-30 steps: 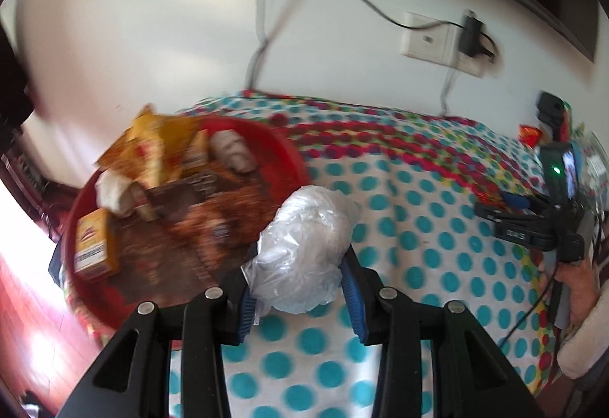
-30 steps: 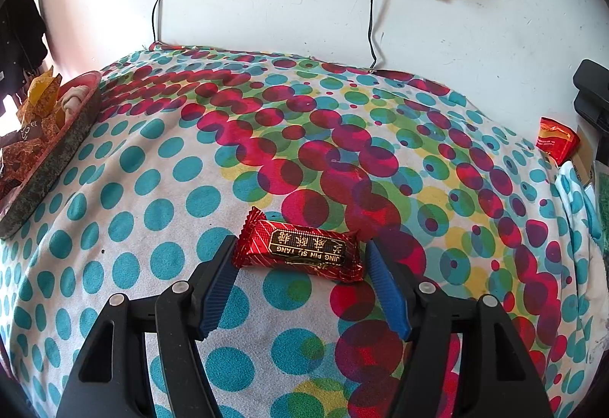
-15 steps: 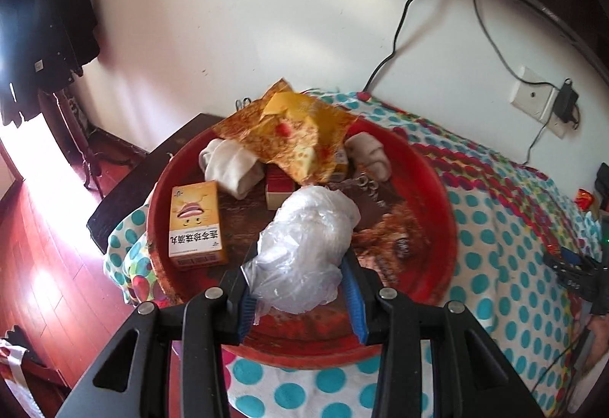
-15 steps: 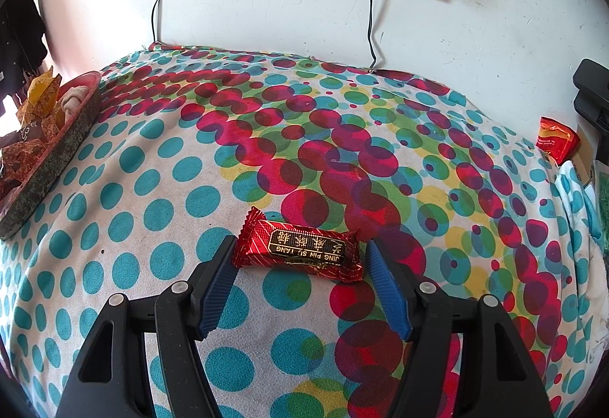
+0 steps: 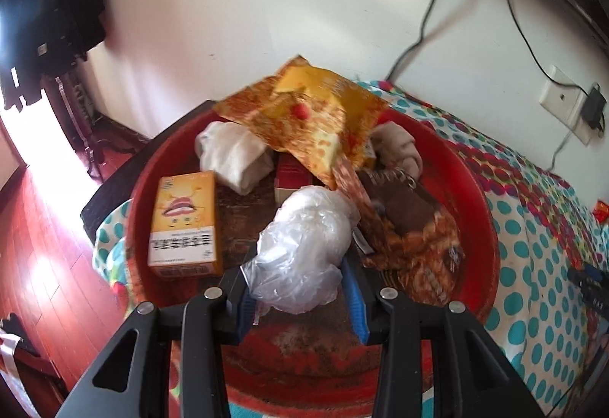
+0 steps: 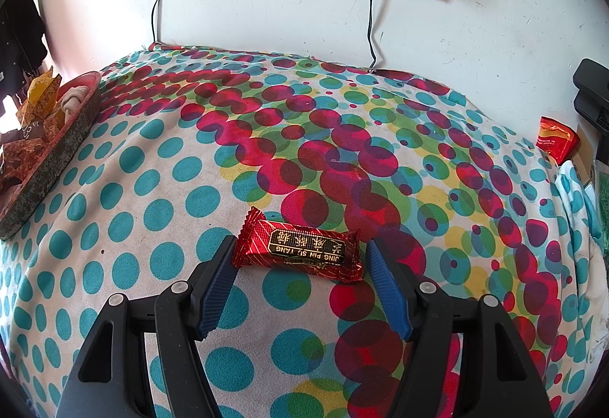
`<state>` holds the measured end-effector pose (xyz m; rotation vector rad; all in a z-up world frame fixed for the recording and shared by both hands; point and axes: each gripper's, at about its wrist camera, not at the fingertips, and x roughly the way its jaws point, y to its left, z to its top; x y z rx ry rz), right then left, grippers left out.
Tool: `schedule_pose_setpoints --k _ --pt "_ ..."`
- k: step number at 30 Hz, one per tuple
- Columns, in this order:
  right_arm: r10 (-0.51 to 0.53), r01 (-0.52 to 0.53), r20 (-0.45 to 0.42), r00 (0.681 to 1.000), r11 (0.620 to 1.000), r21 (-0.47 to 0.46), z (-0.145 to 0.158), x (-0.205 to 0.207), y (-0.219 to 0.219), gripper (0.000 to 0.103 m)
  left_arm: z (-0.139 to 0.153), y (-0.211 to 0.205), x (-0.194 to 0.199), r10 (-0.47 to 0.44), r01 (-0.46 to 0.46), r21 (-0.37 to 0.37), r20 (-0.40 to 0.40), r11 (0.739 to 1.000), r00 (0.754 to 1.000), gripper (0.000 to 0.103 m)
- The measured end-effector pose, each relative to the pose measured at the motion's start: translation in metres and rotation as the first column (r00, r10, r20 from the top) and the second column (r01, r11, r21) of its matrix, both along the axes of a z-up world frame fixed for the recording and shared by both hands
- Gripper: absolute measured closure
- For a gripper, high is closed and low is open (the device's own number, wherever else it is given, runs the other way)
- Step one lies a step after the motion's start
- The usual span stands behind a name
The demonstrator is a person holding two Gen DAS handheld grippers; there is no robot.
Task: Organize objects
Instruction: 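Carry the plastic-wrapped bundle onto the red tray and open the left tool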
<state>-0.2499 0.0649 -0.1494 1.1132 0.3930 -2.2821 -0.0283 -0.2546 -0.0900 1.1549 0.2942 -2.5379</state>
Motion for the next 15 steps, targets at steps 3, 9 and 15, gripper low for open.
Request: schedule_pose_setpoints --k 3,9,15 --pt "0.002 -0.002 0.0 1.0 1.0 0.0 0.0 -0.001 0.0 0.037 -0.008 0.002 -0.003 -0.024 0.024 -0.001 0.007 1.0 1.0 0.062" --pt "0.002 -0.002 -0.002 1.0 1.0 0.003 0.0 -0.001 0.001 0.036 -0.018 -0.003 -0.002 -0.029 0.028 0.015 0.011 0.999 1.0 0.061" --pt "0.006 -0.006 -0.004 1.0 1.0 0.003 0.0 0.0 0.002 0.036 -0.012 -0.012 0.004 -0.003 0.003 0.036 -0.016 0.999 1.0 0.057"
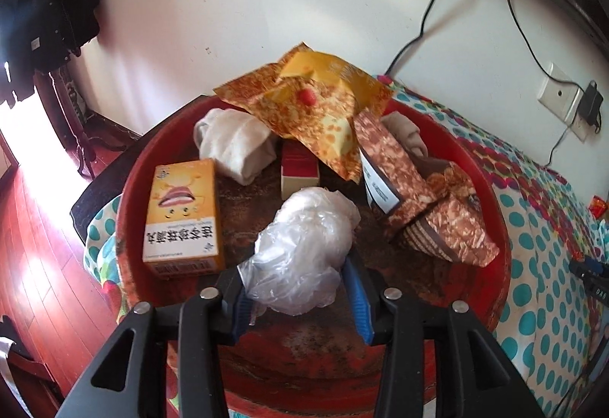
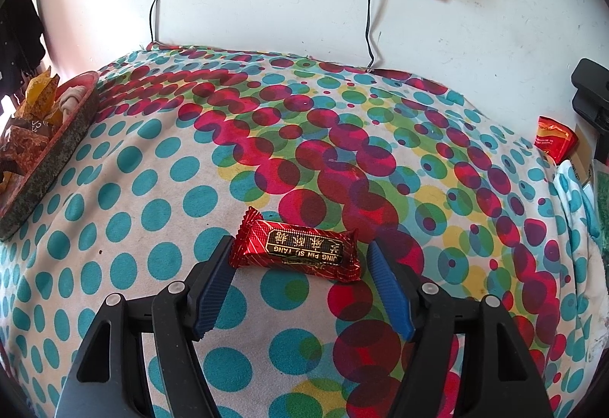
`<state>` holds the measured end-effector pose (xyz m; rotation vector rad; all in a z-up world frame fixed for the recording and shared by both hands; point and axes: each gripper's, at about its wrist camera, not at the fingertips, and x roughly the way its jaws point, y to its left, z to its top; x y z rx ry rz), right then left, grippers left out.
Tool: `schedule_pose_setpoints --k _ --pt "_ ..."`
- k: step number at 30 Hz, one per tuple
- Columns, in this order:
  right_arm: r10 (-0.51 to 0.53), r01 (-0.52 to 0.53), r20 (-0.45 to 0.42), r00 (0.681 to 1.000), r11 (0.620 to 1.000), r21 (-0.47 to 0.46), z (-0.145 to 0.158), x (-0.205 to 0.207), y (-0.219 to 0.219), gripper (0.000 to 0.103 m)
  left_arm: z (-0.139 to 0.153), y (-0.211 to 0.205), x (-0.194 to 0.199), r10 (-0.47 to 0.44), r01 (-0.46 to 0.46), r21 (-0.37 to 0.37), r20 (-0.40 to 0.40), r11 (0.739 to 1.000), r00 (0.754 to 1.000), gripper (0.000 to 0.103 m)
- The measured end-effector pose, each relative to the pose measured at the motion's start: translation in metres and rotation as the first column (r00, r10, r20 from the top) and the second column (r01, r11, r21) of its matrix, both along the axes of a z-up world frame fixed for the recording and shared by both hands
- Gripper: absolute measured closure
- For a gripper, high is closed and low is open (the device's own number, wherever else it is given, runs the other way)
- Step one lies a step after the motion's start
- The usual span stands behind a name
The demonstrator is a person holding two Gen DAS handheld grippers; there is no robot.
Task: Organize objects
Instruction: 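Carry the plastic-wrapped bundle onto the red tray and open the left tool, then carry the red candy bar onto the red tray and open the right tool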
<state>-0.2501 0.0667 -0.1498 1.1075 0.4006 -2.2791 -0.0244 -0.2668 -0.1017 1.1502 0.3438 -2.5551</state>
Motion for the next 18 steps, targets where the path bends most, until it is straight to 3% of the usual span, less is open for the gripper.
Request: schedule_pose_setpoints --k 5,6,8,18 --pt "0.007 -0.007 -0.007 1.0 1.0 0.002 0.001 0.003 -0.001 0.038 0.006 -0.005 0.004 0.023 -0.023 0.021 -0.002 1.0 1.0 0.054" --pt "0.013 -0.013 -0.009 1.0 1.0 -0.001 0.001 0.004 -0.003 0.045 0.007 -0.004 0.004 0.021 -0.021 0.02 -0.006 1.0 1.0 0.052" --pt "0.005 -0.005 -0.01 1.0 1.0 -0.002 0.002 0.006 -0.003 0.048 0.01 -0.002 0.004 0.019 -0.019 -0.006 -0.01 1.0 1.0 0.049" --pt "-0.015 0.016 -0.045 0.999 1.0 0.016 0.004 0.011 0.0 0.05 0.01 0.0 0.002 0.016 -0.016 -0.024 0.0 1.0 1.0 0.048"
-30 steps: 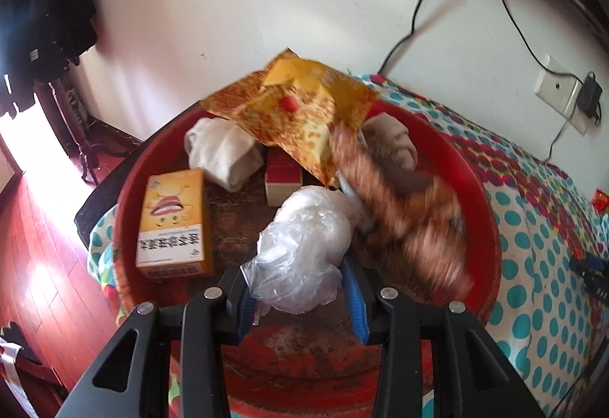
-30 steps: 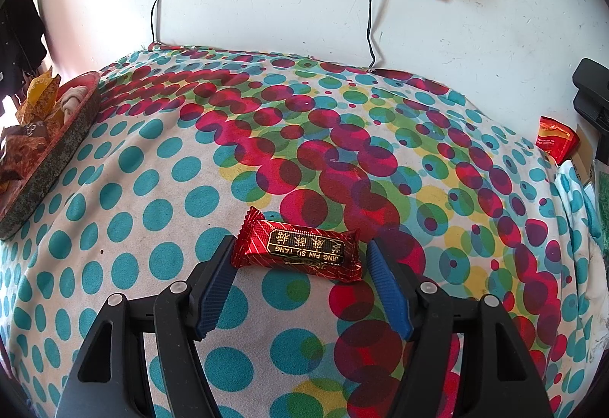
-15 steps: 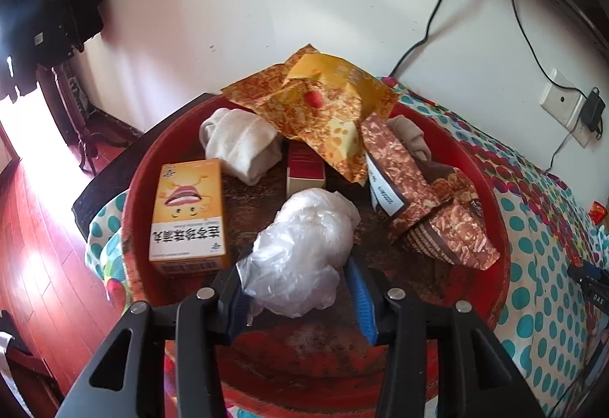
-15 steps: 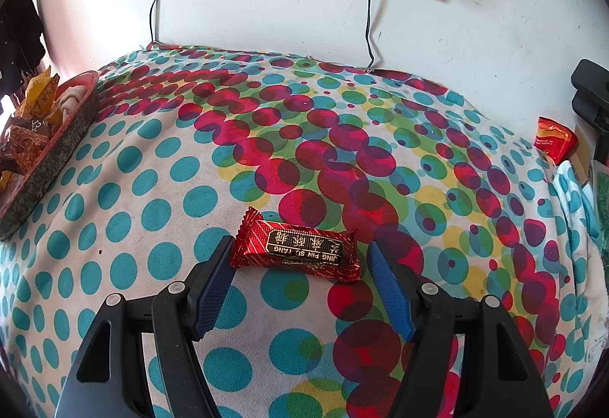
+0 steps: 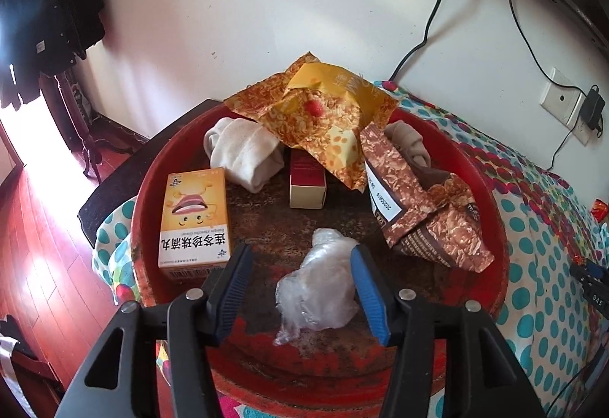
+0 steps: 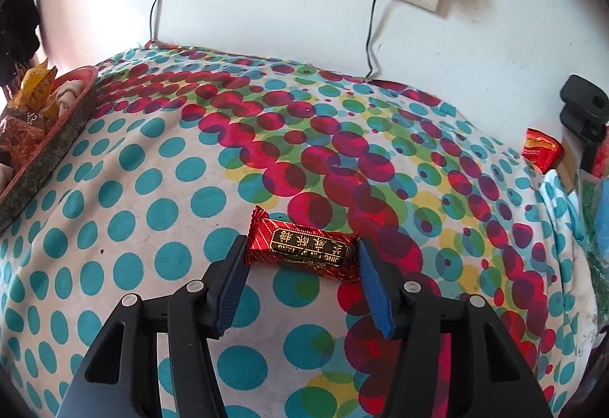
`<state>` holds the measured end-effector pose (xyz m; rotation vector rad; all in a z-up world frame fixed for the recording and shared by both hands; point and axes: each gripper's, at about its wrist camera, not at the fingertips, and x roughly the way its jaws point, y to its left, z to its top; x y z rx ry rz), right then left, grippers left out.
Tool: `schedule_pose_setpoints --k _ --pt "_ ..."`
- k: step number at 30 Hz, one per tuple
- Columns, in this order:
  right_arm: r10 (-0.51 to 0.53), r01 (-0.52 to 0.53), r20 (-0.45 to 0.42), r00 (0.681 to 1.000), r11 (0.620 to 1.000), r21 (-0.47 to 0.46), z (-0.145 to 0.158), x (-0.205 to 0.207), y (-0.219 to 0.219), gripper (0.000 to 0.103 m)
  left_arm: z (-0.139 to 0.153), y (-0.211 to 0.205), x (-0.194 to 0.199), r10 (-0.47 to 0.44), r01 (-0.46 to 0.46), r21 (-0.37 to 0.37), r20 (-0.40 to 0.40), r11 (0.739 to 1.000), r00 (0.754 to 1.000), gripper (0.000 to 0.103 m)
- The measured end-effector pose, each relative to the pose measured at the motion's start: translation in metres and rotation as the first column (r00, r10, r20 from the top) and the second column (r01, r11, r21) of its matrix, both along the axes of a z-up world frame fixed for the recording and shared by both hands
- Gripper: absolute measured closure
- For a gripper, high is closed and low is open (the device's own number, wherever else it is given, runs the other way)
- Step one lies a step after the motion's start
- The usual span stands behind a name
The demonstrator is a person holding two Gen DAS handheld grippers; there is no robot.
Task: Organize objects
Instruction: 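Carry the red candy bar onto the red tray and open the right tool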
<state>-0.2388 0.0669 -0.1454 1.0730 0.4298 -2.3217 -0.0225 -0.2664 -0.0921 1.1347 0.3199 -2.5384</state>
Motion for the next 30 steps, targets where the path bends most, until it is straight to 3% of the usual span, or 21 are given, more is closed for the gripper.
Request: schedule_pose_setpoints --k 10,20,27,28,30 --pt "0.033 -0.033 -0.006 0.999 0.999 -0.034 0.02 0.021 -0.011 0.05 0.01 0.003 0.005 -0.013 0.013 0.006 -0.03 1.0 0.999 0.048" --pt "0.187 -0.19 -0.058 0.981 0.981 -0.044 0.061 0.1 -0.091 0.05 0.033 -0.008 0.015 0.003 -0.003 -0.015 -0.037 1.0 0.999 0.048" --pt "0.309 -0.31 -0.024 0.951 0.944 -0.111 0.088 0.142 -0.136 0.049 0.043 -0.034 0.026 0.04 -0.04 -0.006 -0.037 0.999 0.998 0.047" --pt "0.223 -0.223 -0.009 0.975 0.968 -0.119 0.092 0.146 -0.144 0.049 0.042 -0.039 0.028 0.052 -0.052 -0.001 -0.034 0.999 0.998 0.047" --pt "0.248 -0.245 0.008 0.969 0.959 -0.142 0.098 0.15 -0.16 0.049 0.04 -0.052 0.031 0.082 -0.082 0.013 -0.025 0.997 0.996 0.047"
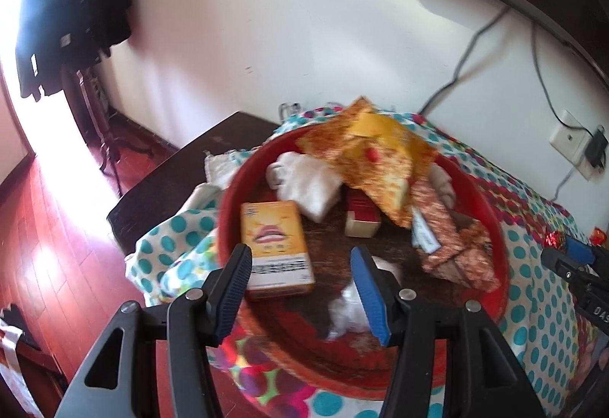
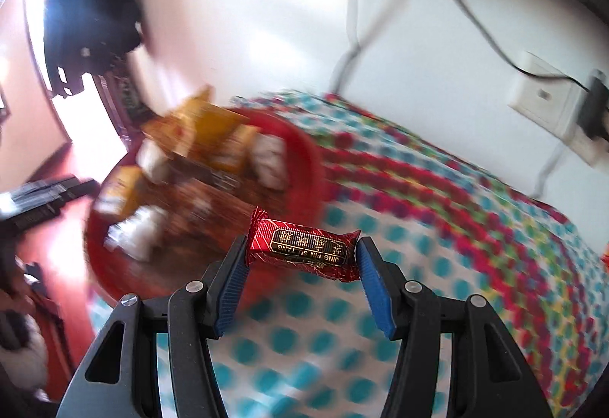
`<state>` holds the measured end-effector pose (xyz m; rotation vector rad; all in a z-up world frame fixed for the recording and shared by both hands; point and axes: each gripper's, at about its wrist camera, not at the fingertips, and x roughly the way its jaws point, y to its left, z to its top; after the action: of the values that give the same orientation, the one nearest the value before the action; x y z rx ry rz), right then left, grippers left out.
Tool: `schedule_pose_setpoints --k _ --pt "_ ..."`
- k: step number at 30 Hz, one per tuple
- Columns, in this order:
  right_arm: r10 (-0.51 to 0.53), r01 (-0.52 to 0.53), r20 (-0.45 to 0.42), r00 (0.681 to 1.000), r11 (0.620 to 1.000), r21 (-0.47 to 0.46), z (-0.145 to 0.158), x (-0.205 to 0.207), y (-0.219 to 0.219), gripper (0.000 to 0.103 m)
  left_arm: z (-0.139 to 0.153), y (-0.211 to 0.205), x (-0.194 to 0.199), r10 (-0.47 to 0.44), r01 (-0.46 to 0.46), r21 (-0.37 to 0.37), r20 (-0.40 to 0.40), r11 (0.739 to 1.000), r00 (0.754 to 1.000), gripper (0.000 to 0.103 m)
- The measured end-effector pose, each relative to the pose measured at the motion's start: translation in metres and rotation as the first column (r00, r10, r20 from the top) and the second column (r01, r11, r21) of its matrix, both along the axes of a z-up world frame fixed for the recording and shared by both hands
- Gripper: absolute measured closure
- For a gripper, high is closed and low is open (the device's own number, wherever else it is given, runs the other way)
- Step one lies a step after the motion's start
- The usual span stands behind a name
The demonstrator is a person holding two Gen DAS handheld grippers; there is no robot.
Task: Organize objects
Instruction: 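Carry the red candy bar onto the red tray and open the right tool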
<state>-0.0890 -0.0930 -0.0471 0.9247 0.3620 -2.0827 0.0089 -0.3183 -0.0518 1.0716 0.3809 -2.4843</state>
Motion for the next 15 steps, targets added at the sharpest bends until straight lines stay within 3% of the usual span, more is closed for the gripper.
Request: schedule_pose_setpoints --k 9,15 --pt "0.023 -0.023 0.018 1.0 1.0 0.005 0.005 -0.014 -0.057 0.048 -0.008 -0.021 0.005 0.043 -0.043 0.021 0.021 0.999 0.999 0.047" --pt "-0.008 0.006 0.038 0.999 0.999 0.049 -0.009 -0.022 -0.076 0.046 -0.007 -0.006 -0.001 -0.001 0.003 -0.039 0.054 0.999 0.999 0.047"
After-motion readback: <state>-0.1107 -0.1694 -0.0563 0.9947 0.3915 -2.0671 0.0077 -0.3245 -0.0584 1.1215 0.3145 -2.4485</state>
